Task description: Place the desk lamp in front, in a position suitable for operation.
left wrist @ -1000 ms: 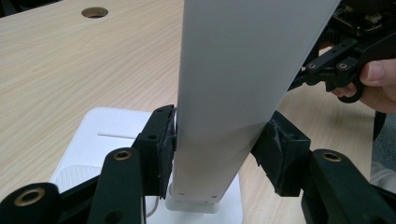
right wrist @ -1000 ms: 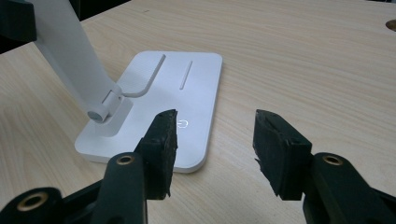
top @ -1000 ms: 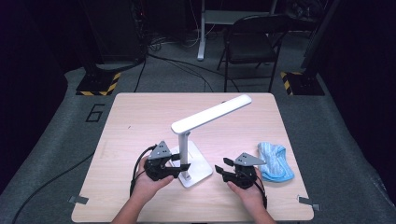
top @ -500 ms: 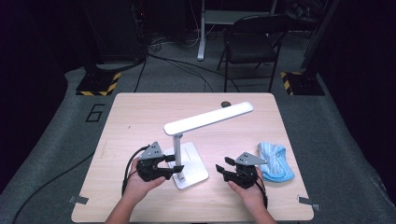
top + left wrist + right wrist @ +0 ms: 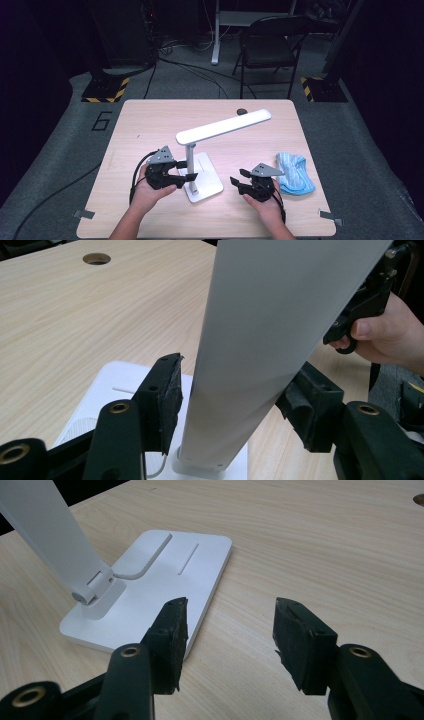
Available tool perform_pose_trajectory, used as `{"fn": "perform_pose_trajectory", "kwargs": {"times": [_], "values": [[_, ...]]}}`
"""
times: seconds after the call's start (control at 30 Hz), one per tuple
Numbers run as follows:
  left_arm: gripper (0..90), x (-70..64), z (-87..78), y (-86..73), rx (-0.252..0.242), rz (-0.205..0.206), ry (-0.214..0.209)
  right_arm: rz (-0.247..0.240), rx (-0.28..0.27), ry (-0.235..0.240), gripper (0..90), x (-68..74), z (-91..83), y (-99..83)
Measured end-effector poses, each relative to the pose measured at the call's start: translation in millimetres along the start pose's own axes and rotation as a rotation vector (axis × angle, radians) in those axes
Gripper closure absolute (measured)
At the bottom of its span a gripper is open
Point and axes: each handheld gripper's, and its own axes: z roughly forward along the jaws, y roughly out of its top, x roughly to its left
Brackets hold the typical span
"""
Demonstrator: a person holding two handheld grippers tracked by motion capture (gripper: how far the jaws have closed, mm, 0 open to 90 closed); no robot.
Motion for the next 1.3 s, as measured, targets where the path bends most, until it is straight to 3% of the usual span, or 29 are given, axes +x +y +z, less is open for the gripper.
{"fn": "perform_pose_trajectory", "kwargs": {"times": [0.27, 0.5, 0.67, 0.77, 1.07, 1.23, 1.3], "values": [[43.5, -2.1, -3.6, 13.7, 0.001, 0.003, 0.000, -0.002, 0.005, 0.004, 47.4, -1.2, 0.9, -0.6], [42.7, -7.1, -10.9, 31.6, -0.061, 0.009, -0.022, 0.003, 0.007, -0.005, 47.4, -0.9, 0.8, -0.9], [44.9, -9.0, -16.0, 37.2, -0.069, 0.018, -0.026, 0.005, 0.002, -0.004, 47.4, -2.3, 0.6, -1.3], [49.0, -8.2, -17.6, 37.6, -0.062, 0.023, -0.033, 0.006, 0.007, -0.006, 47.4, -2.7, -0.2, -1.3], [49.9, -8.2, -20.6, 36.3, -0.059, 0.043, -0.052, 0.014, -0.013, -0.021, 47.2, -7.0, -3.6, -0.6], [49.9, -8.8, -22.6, 35.2, -0.054, 0.061, -0.077, 0.019, -0.012, -0.044, 46.5, -12.2, -8.2, 1.6], [49.9, -10.1, -22.6, 35.3, -0.050, 0.066, -0.086, 0.022, -0.038, -0.063, 47.4, -17.2, -14.4, 2.7]]}}
